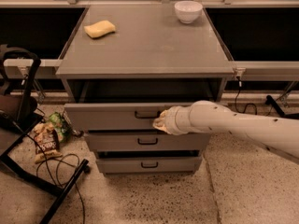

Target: Close top drawer

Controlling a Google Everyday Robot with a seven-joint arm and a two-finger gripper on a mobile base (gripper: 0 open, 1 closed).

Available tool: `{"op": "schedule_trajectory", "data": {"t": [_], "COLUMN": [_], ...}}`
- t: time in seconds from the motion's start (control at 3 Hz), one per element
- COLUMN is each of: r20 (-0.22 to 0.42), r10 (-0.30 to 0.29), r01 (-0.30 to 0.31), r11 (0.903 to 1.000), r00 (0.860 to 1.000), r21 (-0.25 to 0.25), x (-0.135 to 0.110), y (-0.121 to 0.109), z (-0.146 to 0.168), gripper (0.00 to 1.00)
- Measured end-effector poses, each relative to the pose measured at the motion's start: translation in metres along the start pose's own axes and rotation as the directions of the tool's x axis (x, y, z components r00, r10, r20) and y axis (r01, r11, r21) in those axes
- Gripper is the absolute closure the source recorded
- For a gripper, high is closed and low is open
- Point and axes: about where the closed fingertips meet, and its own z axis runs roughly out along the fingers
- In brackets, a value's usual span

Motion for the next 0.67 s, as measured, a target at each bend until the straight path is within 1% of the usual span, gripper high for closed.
{"op": "schedule_trajectory", "data": {"t": [0.33, 0.67], "r20": [0.0, 0.0], "r10": [0.0, 0.0], "r01": [0.0, 0.0], "r11": [1.0, 1.0], "r00": [1.0, 1.0], "r21": [0.0, 0.0], "x": [0.0, 0.0], "y": [0.0, 0.0001], "z": [0.0, 0.0001], "gripper": [0.57, 0.28]}}
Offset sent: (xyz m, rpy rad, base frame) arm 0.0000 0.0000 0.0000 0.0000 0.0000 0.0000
